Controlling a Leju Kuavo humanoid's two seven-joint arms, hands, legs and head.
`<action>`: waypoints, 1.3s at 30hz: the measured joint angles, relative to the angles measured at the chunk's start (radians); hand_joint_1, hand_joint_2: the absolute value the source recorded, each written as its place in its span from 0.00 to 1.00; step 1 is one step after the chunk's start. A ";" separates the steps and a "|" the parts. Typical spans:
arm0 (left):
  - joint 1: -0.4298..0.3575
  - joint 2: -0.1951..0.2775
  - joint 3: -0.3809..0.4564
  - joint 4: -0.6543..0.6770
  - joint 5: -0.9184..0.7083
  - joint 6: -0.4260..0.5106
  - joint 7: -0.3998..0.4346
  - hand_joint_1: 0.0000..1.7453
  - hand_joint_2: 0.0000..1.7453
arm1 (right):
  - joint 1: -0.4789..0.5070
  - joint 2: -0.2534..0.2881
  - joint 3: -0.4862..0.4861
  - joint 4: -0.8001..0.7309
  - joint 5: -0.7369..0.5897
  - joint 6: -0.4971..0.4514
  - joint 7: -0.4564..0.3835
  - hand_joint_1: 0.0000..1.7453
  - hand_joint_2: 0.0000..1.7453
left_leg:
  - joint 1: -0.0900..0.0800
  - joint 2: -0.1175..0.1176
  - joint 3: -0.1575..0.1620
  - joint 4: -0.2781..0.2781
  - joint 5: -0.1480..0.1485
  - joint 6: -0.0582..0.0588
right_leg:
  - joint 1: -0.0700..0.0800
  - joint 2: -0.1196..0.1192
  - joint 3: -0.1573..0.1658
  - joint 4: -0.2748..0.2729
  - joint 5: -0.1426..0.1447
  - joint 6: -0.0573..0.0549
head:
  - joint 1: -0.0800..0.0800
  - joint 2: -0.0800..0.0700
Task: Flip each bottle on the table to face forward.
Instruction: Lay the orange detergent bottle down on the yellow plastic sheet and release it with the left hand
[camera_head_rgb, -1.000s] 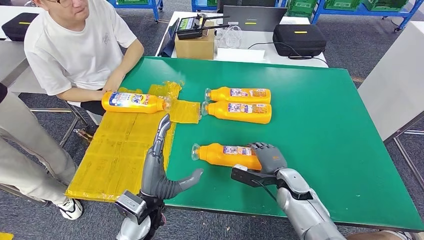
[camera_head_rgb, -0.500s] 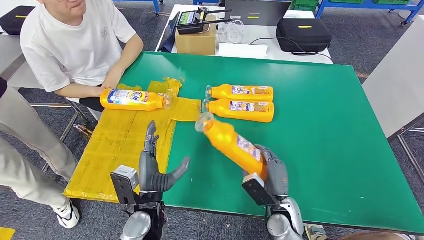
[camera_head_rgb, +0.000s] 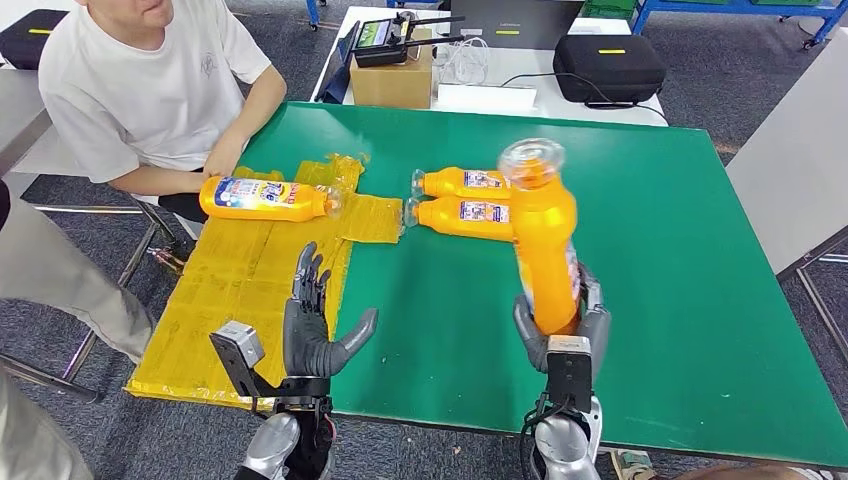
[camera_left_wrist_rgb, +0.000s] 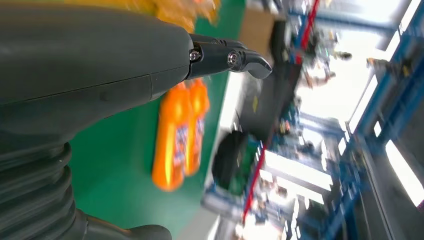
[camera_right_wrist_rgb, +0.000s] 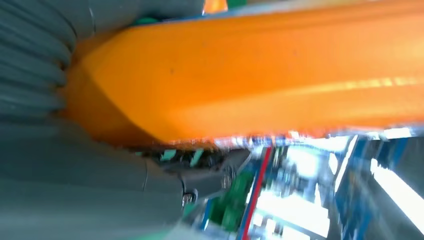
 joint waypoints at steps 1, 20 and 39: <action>0.000 0.002 -0.003 -0.001 -0.008 -0.034 -0.002 0.00 1.00 | -0.004 0.000 0.011 0.005 0.022 0.026 0.005 0.90 1.00 | 0.000 0.000 0.000 0.000 0.000 0.000 | 0.000 0.000 0.000 0.000 0.000 0.000 | 0.000 0.000; -0.024 0.023 -0.067 0.006 -0.003 -0.358 0.057 0.00 1.00 | -0.046 -0.003 0.257 0.105 0.112 0.316 -0.085 0.94 1.00 | 0.000 0.000 -0.001 0.000 0.000 0.000 | 0.000 0.000 -0.002 0.000 0.000 0.000 | 0.000 0.000; -0.040 0.023 -0.024 0.022 0.063 -0.488 0.085 1.00 1.00 | -0.102 -0.020 0.358 0.194 0.218 0.260 -0.072 0.00 1.00 | 0.000 0.000 -0.002 0.000 0.000 0.000 | 0.000 0.000 -0.003 0.000 0.000 0.000 | 0.000 0.000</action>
